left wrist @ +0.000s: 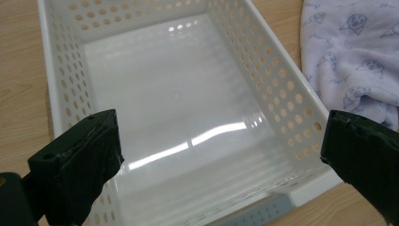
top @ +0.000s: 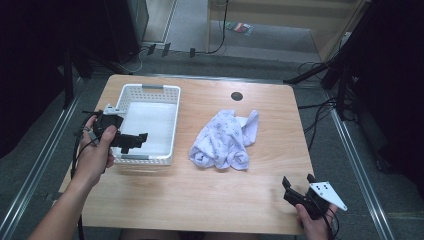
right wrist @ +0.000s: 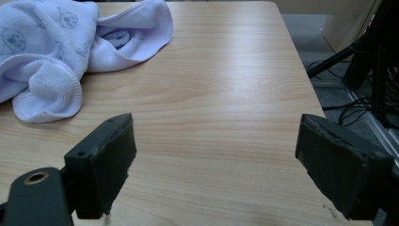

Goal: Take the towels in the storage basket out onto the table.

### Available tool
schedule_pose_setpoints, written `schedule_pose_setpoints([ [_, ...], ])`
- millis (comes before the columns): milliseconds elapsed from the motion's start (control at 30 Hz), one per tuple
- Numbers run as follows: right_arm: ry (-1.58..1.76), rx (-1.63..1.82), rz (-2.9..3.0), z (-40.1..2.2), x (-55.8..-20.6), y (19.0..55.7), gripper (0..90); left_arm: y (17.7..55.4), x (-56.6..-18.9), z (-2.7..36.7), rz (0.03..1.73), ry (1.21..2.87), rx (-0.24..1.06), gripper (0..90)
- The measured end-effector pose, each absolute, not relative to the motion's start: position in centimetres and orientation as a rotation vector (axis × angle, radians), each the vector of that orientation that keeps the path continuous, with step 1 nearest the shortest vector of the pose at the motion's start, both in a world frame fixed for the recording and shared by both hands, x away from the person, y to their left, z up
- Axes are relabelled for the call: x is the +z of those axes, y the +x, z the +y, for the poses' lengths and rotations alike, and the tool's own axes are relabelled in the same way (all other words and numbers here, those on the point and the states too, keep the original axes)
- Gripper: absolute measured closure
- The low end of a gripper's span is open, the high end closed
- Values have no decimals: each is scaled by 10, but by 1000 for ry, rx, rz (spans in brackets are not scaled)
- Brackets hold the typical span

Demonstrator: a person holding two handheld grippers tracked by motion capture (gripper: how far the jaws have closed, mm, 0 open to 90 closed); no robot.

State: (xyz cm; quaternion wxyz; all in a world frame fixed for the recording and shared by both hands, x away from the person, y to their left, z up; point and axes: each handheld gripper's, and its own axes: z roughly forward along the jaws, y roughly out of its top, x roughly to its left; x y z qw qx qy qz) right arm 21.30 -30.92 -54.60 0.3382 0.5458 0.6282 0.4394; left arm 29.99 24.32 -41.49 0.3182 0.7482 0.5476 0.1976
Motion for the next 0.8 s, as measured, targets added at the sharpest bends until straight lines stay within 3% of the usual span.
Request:
schedule_pose_setpoints([
  [800, 1426, 1140, 1637, -309, -546, 214, 130, 232, -470, 305, 1382, 1718, 651, 0],
])
